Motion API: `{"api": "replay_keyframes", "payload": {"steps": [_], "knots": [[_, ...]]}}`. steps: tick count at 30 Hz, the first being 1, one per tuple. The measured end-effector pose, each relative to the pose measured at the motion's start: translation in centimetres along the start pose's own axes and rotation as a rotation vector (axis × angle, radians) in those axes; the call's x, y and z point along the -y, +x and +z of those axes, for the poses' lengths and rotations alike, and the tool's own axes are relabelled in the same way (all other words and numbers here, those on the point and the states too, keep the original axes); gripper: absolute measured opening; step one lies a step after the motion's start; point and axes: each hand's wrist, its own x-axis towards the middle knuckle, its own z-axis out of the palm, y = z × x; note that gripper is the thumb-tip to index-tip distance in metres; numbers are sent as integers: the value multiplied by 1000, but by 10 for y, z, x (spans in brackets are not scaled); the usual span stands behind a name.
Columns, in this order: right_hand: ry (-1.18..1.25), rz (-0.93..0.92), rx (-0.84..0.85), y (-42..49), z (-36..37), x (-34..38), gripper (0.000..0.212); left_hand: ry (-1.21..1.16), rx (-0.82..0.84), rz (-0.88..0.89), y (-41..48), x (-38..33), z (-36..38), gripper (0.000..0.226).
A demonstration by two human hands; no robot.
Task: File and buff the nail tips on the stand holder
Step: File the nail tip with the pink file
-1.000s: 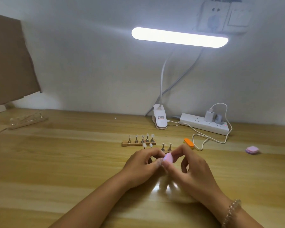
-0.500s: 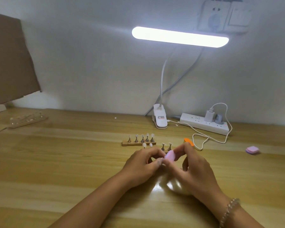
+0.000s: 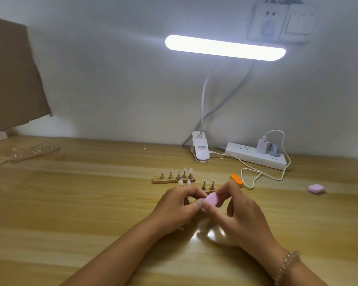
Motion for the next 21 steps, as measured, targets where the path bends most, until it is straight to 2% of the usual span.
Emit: {"api": "replay_keyframes", "payload": {"steps": [2, 5, 9, 13, 17, 21], "knots": [[-32, -45, 32, -2, 1, 4, 45, 5, 8, 6, 1, 0, -1, 14], [17, 58, -15, 3, -2, -4, 45, 45, 6, 9, 1, 3, 0, 14], [-64, -55, 22, -2, 1, 1, 41, 26, 12, 20, 1, 4, 1, 14], [11, 72, -37, 4, -3, -6, 35, 45, -11, 31, 2, 6, 1, 13], [-9, -28, 38, -3, 1, 1, 40, 43, 4, 38, 2, 7, 1, 16], [9, 125, -109, 6, -6, -10, 32, 3, -26, 23, 3, 7, 2, 11]]}}
